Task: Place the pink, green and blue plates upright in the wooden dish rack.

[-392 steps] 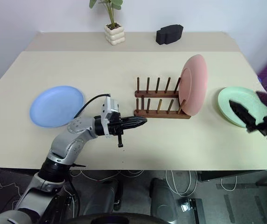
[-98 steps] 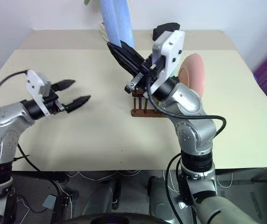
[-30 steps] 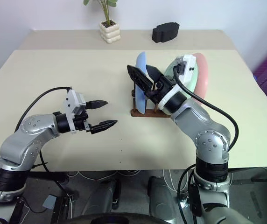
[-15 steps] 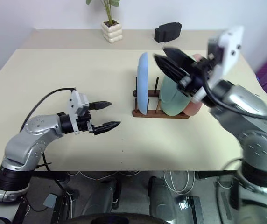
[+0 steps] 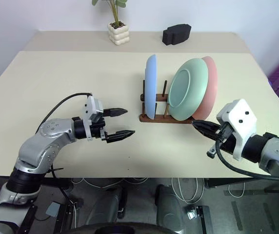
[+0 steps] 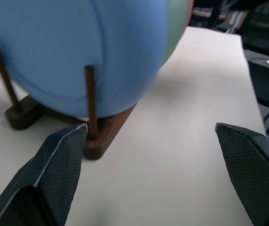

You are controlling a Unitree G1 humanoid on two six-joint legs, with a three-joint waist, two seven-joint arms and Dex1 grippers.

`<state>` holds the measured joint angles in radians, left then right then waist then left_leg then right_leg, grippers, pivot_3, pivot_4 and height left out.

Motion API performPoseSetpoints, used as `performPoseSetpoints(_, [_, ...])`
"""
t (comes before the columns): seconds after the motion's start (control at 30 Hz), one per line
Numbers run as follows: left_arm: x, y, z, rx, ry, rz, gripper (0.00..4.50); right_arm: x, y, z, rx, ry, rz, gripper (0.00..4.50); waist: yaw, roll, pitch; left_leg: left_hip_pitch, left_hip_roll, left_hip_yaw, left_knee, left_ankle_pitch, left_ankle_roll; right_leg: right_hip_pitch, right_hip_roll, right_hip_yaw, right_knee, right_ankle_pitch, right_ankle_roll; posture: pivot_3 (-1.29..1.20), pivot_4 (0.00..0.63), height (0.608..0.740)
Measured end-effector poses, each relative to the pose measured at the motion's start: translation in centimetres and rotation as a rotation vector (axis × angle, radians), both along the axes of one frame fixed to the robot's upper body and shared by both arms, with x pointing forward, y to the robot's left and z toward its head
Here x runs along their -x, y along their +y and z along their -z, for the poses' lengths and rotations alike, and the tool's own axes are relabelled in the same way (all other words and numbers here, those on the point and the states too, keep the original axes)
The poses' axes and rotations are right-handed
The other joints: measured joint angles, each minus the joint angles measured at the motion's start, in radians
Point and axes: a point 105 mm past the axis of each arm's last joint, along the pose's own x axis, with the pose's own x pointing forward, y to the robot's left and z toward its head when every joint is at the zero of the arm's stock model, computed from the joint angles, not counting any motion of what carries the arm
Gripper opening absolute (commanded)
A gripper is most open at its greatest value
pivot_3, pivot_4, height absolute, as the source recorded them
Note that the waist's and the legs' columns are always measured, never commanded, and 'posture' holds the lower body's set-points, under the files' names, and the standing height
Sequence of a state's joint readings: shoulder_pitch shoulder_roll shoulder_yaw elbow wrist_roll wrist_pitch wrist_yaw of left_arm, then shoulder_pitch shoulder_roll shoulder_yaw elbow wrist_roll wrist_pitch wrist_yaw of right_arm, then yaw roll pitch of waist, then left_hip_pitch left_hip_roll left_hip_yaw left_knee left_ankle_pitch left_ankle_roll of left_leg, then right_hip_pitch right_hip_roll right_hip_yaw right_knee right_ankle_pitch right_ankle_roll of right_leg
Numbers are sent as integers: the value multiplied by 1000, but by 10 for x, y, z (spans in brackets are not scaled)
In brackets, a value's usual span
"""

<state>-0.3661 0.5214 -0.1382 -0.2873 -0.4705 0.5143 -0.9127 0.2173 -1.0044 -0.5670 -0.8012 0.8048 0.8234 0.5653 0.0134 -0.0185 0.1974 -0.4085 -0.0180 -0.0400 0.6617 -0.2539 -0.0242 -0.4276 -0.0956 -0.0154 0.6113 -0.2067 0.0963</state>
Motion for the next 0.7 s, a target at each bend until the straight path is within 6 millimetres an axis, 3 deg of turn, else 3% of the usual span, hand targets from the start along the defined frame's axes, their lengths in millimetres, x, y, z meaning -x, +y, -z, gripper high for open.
performPoseSetpoints(0.1, [-2, 1, 2, -2, 6, -5, 4500, -5, -9, 10, 52, 6, 42, 18, -1, 0, 0, 0, 0, 1, 0, 0, 0, 0, 0, 1, 0, 0, 0, 0, 150, 740])
performPoseSetpoints(0.37, [-2, 0, 2, -1, 2, -6, 4500, -31, -17, 9, 104, -70, 76, 18, -1, 0, 0, 0, 0, 1, 0, 0, 0, 0, 0, 1, 0, 0, 0, 0, 150, 740])
performPoseSetpoints(0.7, [0, 1, 2, -1, -4, -26, 4500, -46, 6, -2, 56, -157, -10, 18, -1, 0, 0, 0, 0, 2, 0, 0, 1, 0, 0, 1, 0, 0, 0, 0, 150, 740])
